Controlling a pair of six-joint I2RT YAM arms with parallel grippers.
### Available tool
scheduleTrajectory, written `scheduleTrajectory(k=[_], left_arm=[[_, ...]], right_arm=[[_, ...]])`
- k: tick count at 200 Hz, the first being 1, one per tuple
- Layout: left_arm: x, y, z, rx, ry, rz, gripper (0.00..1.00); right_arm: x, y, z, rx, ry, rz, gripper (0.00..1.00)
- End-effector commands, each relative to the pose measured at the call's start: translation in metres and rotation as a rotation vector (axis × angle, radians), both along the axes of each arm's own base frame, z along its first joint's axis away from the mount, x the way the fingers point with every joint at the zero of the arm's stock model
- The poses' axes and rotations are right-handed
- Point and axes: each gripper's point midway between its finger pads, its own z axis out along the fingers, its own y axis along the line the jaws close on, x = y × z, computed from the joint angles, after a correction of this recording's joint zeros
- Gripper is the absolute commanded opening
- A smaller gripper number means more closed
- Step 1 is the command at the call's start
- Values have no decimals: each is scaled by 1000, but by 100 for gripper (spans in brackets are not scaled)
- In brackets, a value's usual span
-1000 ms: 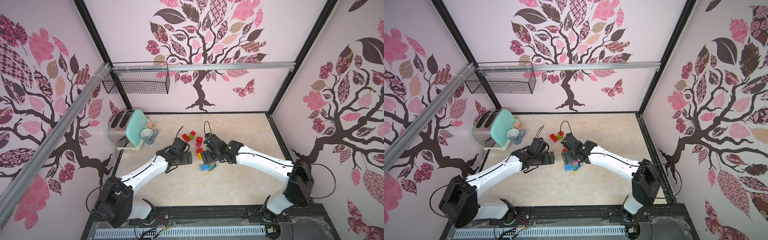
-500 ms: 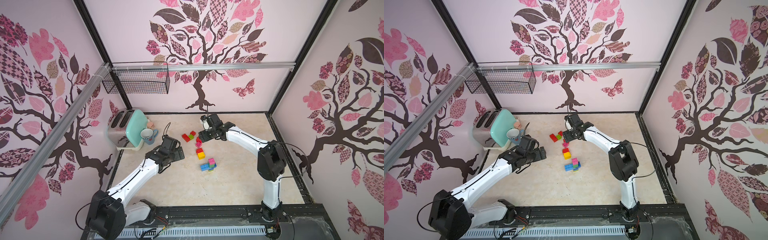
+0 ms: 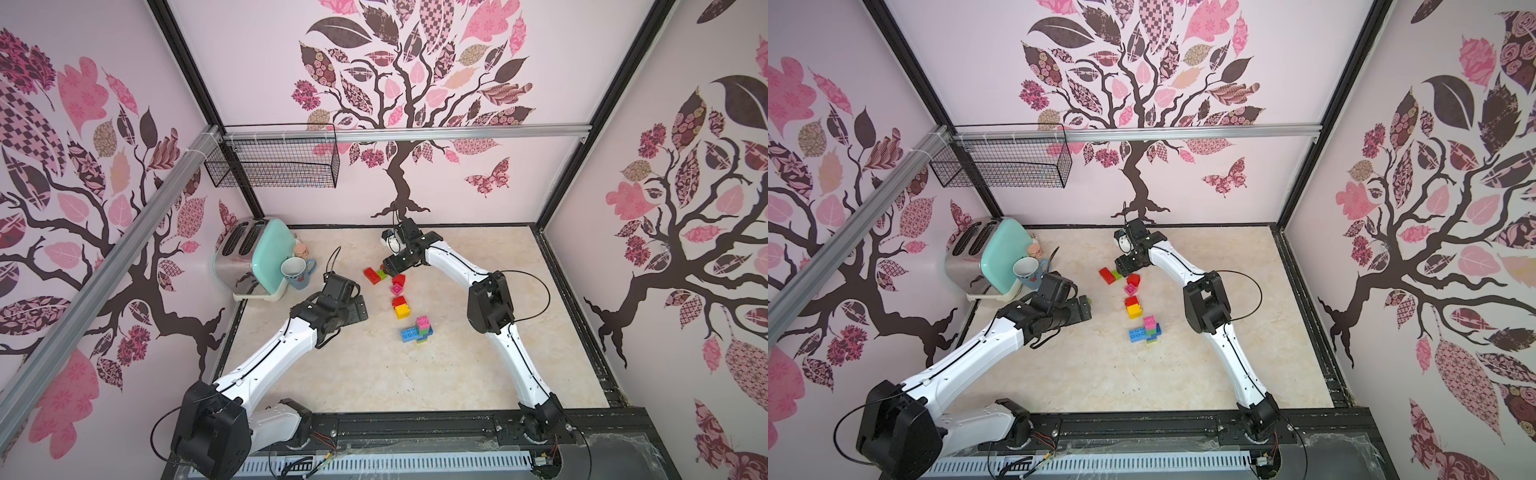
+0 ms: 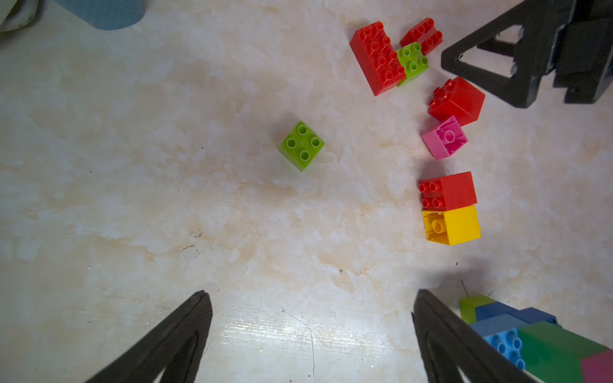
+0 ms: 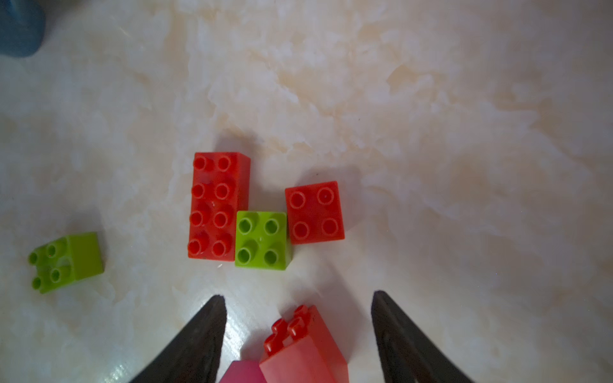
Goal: Assemble the number 4 with lego
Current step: Pick up the lego brick from the center of the board.
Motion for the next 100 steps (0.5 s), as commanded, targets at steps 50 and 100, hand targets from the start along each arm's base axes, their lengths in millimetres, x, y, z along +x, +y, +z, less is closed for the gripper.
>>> scheduleTrajectory(k=[50, 100], left_arm=[[-5, 6, -12, 33, 26, -3, 98], [-6, 5, -15, 29, 33, -5, 98]], right_arm=[[-27, -25, -49, -137, 106, -10, 61], [-13, -36, -35, -177, 30, -85, 52]])
